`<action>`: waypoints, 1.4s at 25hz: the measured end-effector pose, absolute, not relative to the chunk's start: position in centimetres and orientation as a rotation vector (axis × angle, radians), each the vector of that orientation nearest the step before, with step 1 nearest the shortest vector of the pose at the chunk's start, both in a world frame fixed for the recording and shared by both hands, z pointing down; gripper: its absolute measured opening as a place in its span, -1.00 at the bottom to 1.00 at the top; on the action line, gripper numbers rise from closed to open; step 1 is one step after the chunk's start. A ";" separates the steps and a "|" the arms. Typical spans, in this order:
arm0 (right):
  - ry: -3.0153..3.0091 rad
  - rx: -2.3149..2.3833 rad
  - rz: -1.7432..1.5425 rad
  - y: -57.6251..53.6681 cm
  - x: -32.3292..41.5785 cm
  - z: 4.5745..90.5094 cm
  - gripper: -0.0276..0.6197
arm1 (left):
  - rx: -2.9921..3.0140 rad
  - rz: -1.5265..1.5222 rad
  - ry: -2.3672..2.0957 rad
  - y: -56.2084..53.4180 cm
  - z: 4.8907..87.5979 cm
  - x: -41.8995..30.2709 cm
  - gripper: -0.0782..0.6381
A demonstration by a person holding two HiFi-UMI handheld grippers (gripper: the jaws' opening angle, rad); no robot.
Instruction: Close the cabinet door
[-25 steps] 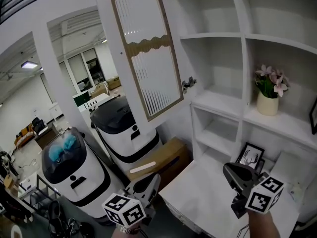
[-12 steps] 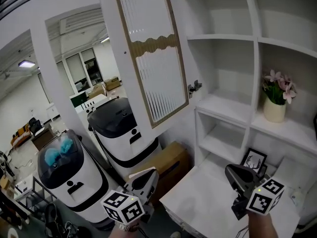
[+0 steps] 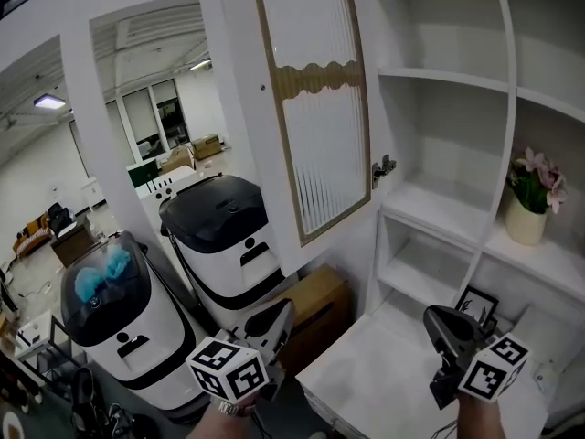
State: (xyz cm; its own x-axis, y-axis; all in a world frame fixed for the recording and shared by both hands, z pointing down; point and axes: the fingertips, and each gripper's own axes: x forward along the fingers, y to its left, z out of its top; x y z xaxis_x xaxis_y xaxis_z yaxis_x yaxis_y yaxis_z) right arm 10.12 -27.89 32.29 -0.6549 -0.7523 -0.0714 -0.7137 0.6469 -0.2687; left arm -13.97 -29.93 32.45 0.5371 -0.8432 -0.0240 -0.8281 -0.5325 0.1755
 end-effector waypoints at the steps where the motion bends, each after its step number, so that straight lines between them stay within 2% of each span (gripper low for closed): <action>1: 2.686 -1.210 -0.325 -28.1 10.0 32.3 -0.90 | 2.629 -0.158 -1.440 -30.2 32.4 -14.2 -0.76; 12: 2.681 -1.217 -0.327 -30.2 8.7 32.1 -0.90 | 2.639 -0.160 -1.488 -33.2 31.3 -15.7 -0.74; 14: 2.680 -1.222 -0.331 -30.4 8.7 32.2 -0.90 | 2.637 -0.159 -1.488 -33.6 31.3 -15.7 -0.50; 19: 2.671 -1.232 -0.338 -31.1 9.1 32.3 -0.90 | 2.628 -0.171 -1.501 -35.0 31.2 -15.8 -0.39; 28: 2.647 -1.273 -0.334 -31.6 10.1 32.2 -0.90 | 2.665 -0.177 -1.458 -36.3 30.5 -15.0 -0.40; 35: 2.637 -1.293 -0.333 -31.5 10.6 32.2 -0.90 | 2.675 -0.177 -1.466 -36.4 30.5 -15.0 -0.55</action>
State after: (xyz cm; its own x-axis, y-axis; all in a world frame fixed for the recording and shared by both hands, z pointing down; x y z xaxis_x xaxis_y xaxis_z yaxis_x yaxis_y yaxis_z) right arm 10.59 -31.46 32.19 -0.6035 -0.7945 -0.0674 -0.7529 0.5956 -0.2800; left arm -15.00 -36.37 30.54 0.5335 -0.8437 -0.0597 -0.8337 -0.5365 0.1309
